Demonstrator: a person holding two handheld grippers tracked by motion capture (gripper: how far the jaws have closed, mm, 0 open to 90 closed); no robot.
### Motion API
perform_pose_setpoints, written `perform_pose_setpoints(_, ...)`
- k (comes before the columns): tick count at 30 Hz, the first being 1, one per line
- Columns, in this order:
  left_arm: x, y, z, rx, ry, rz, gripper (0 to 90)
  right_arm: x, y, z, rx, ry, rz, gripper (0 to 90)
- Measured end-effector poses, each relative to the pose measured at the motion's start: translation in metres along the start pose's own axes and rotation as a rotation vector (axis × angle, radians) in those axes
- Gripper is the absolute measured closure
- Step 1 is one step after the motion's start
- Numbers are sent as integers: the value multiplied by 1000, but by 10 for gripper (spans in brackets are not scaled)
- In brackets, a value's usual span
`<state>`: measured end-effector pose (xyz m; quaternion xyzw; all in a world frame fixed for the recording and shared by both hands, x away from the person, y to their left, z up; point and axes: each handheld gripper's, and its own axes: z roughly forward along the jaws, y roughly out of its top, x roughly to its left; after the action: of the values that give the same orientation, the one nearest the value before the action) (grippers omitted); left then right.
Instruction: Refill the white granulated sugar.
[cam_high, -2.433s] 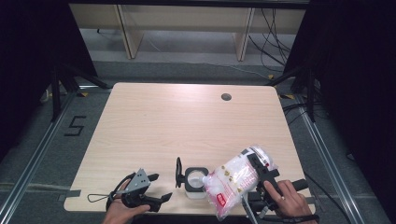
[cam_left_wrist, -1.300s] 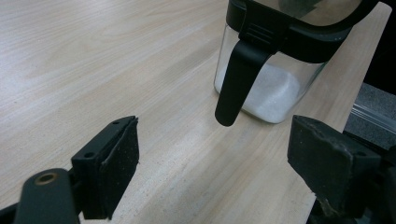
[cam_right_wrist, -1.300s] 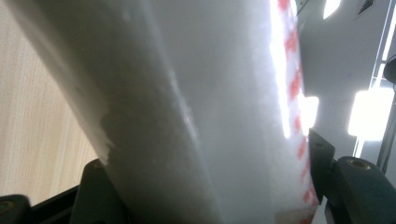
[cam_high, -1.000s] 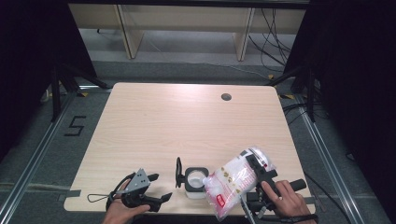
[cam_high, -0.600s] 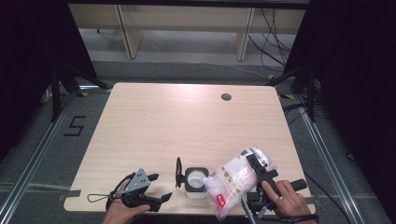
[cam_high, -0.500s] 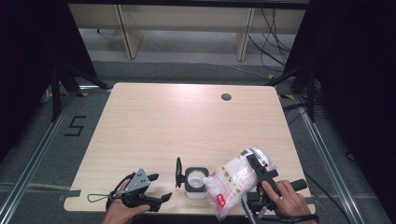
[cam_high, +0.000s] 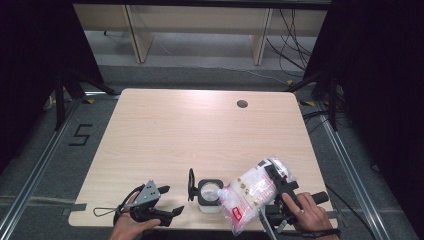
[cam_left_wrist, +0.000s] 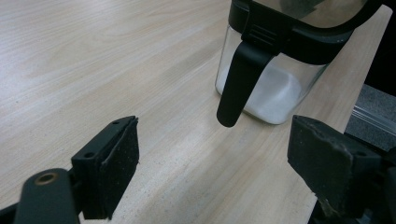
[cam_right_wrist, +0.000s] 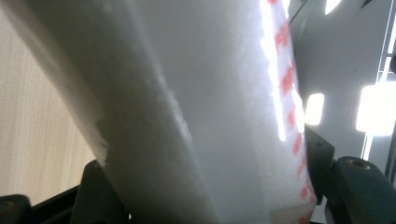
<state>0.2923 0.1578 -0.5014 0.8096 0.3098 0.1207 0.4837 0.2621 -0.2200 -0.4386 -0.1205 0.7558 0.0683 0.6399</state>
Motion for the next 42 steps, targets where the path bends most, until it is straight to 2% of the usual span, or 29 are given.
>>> perform_pose_setpoints(1, 0, 0, 1, -11, -1, -3, 162, -6, 1, -1, 3, 18, -69, 390)
perform_pose_setpoints(2, 0, 0, 1, -9, -7, -2, 162, -4, 0, 0, -8, 4, -47, 390)
perform_pose_setpoints(3, 0, 0, 1, -8, -7, -3, 162, -6, 0, -1, -2, 8, -64, 390)
perform_pose_setpoints(6, -1, 0, 1, 7, 3, -20, 162, -2, -2, 0, -13, -5, -14, 390)
perform_pose_setpoints(7, -1, 1, 1, 6, 3, -20, 162, -3, -2, 0, -13, -5, -14, 390)
perform_pose_setpoints(8, -1, 1, 2, 0, -2, -21, 162, -6, -1, 0, -12, 1, -62, 390)
perform_pose_setpoints(9, 0, 1, 2, 1, -5, -2, 162, -7, -1, -1, -5, -2, -62, 390)
perform_pose_setpoints(11, 0, 1, 2, 1, -2, -4, 162, -3, -2, 0, -1, 13, -9, 390)
perform_pose_setpoints(13, 0, 1, 1, -3, -1, -30, 162, -6, -2, 0, -6, 11, -46, 390)
perform_pose_setpoints(15, 1, 1, 1, -12, -4, -13, 162, -7, -2, 0, -12, 6, -59, 390)
perform_pose_setpoints(16, 1, 1, 0, -5, -1, -11, 162, -4, -2, -1, 1, 14, -14, 390)
perform_pose_setpoints(17, 1, 1, 1, -11, -4, -17, 162, -3, -2, 0, -6, 7, 0, 390)
perform_pose_setpoints(18, 1, 1, 0, 4, -1, 2, 162, -4, -1, -2, 11, 7, -12, 390)
perform_pose_setpoints(20, -1, 0, 0, -12, -2, -25, 162, -8, 0, 1, -30, -13, -83, 390)
perform_pose_setpoints(21, 0, 0, -1, -4, -1, -9, 162, -4, 0, -2, 9, 14, -22, 390)
perform_pose_setpoints(22, 0, -1, -2, 6, -1, -12, 162, -7, 0, 0, -22, -3, -62, 390)
perform_pose_setpoints(23, 0, -1, -2, -1, -3, -19, 162, -5, 1, -2, 9, 7, -24, 390)
perform_pose_setpoints(24, 0, 0, -3, 0, -3, -2, 162, -4, 1, -2, 10, 11, -18, 390)
perform_pose_setpoints(26, 0, -1, -3, -3, 4, -10, 162, -7, 2, -1, -12, 1, -55, 390)
perform_pose_setpoints(28, 1, 0, -3, -4, -3, 15, 162, -7, 3, -2, -3, 7, -40, 390)
perform_pose_setpoints(30, 1, 0, -2, 2, -6, 16, 162, -7, 3, -2, -3, 0, -40, 390)
perform_pose_setpoints(31, 0, 0, -2, 7, -7, 5, 162, -10, 4, -2, -14, -3, -88, 390)
perform_pose_setpoints(32, -1, -1, -2, 8, -2, -9, 163, -6, 2, -3, 4, 0, -14, 390)
perform_pose_setpoints(34, -1, -1, -2, 8, -3, -7, 163, -6, 2, -3, 3, -4, -21, 390)
perform_pose_setpoints(35, 0, 0, -2, 5, -6, -5, 163, -10, 2, -2, -4, -1, -81, 390)
perform_pose_setpoints(36, 0, 0, -1, 0, -4, -19, 163, -10, 2, -2, -9, -9, -85, 390)
perform_pose_setpoints(38, 1, 0, -2, 9, -6, 19, 163, -9, 1, -2, -3, -6, -60, 390)
perform_pose_setpoints(40, 0, -1, -3, 9, -2, -6, 164, -9, 1, -2, -4, -7, -69, 390)
perform_pose_setpoints(42, 1, 0, -4, 3, 5, -3, 165, -9, 1, -2, -6, -7, -67, 390)
